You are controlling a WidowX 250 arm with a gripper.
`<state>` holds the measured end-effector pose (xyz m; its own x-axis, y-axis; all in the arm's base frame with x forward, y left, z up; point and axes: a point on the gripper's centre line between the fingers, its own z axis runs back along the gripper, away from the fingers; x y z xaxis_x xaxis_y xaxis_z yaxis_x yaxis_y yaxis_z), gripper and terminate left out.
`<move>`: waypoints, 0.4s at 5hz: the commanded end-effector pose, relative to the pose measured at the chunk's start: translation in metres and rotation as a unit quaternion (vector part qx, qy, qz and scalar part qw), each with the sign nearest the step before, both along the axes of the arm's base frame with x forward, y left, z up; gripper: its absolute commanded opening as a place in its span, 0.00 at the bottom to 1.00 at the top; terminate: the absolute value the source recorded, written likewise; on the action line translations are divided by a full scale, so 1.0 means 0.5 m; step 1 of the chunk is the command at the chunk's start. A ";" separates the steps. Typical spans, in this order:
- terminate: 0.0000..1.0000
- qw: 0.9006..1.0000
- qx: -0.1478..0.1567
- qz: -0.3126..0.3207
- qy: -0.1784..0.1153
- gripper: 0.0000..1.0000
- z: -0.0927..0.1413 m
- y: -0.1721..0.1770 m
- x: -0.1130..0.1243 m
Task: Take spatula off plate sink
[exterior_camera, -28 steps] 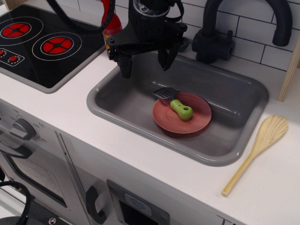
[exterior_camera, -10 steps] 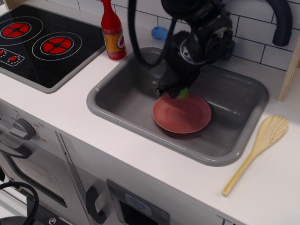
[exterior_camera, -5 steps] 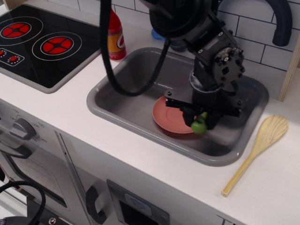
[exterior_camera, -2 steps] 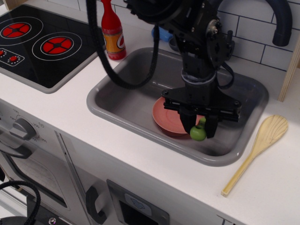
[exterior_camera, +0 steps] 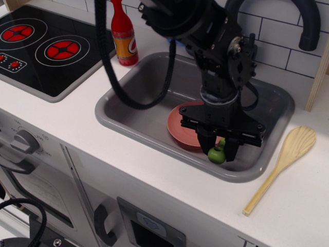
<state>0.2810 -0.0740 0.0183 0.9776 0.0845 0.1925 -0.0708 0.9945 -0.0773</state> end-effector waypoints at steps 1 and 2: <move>0.00 0.999 -0.006 -0.030 0.009 1.00 0.001 -0.005 0.018; 0.00 0.998 -0.025 -0.035 0.037 1.00 0.009 -0.010 0.023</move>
<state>0.2855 -0.0829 0.0115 0.9966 0.0238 0.0791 -0.0143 0.9928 -0.1187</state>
